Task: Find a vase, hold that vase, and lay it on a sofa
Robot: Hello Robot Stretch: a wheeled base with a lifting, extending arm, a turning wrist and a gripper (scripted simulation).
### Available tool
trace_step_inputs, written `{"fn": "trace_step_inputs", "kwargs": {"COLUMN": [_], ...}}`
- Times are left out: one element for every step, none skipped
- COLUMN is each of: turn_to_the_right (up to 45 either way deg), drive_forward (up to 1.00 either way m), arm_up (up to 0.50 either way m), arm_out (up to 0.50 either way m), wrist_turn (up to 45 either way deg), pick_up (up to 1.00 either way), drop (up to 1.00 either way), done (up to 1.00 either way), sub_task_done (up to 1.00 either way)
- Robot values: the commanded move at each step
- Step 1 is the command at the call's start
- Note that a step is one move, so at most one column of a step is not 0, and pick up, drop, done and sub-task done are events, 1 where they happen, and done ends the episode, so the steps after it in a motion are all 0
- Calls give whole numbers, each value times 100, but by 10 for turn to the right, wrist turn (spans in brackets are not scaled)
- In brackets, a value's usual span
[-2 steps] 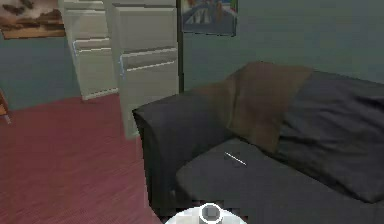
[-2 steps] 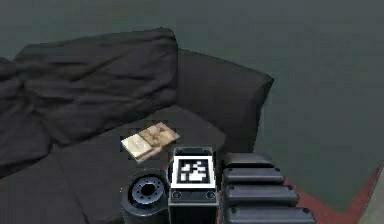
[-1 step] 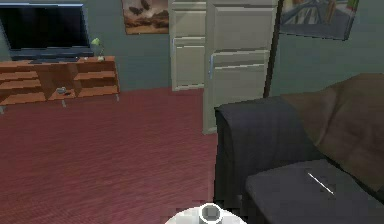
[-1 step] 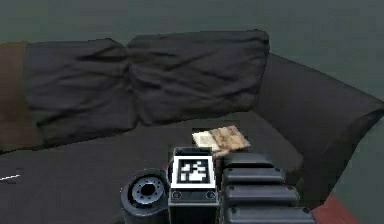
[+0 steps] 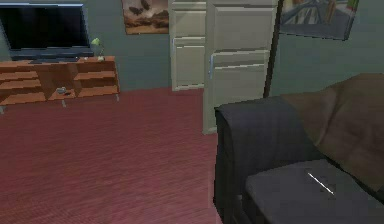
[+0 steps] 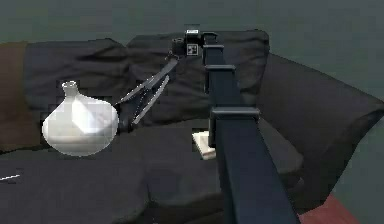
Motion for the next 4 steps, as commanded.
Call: {"fn": "trace_step_inputs", "kwargs": {"turn_to_the_right": [0,0,0,0], "drive_forward": [0,0,0,0], "arm_up": [0,0,-24,-32], "arm_out": [0,0,0,0], "wrist_turn": [450,270,0,0], "pick_up": [0,0,0,0], "drop": [0,0,0,0], "done": [0,0,0,0], "sub_task_done": [0,0,0,0]}}
